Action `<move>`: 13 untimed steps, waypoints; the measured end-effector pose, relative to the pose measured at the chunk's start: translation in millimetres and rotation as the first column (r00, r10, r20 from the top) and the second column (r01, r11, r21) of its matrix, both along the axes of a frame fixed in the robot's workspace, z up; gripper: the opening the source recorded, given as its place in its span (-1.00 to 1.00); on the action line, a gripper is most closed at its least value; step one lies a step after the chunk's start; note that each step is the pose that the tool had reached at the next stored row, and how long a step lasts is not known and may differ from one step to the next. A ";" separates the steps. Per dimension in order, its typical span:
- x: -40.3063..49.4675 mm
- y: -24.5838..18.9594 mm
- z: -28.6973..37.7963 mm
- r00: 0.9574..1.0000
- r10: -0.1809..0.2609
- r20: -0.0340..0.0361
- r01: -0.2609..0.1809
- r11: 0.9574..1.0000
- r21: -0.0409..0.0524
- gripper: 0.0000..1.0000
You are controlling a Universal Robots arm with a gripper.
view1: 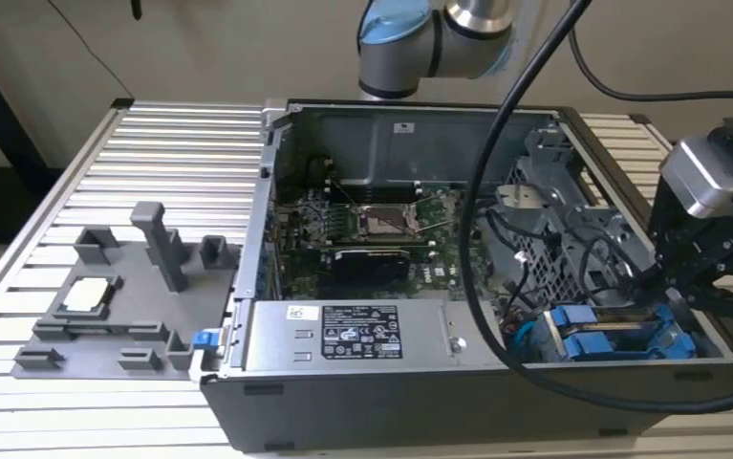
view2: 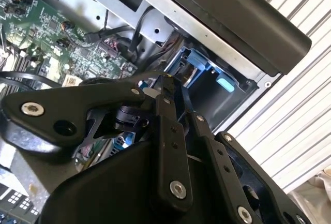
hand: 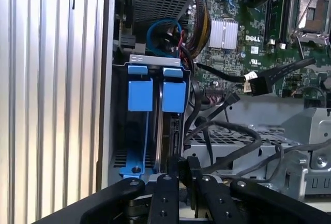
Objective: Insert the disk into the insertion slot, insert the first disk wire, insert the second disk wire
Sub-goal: 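Insert the first disk wire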
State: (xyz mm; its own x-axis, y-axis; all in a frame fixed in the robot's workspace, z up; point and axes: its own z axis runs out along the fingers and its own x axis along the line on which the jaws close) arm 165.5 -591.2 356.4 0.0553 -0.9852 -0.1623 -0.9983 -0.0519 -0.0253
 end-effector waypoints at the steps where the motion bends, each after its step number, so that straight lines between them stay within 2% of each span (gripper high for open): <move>1: 0.0 -0.1 -0.8 1.000 -0.002 0.000 0.002 1.000 0.000 -0.62; 13: 0.1 -0.5 -7.7 1.000 -0.022 -0.003 0.022 1.000 0.000 -0.62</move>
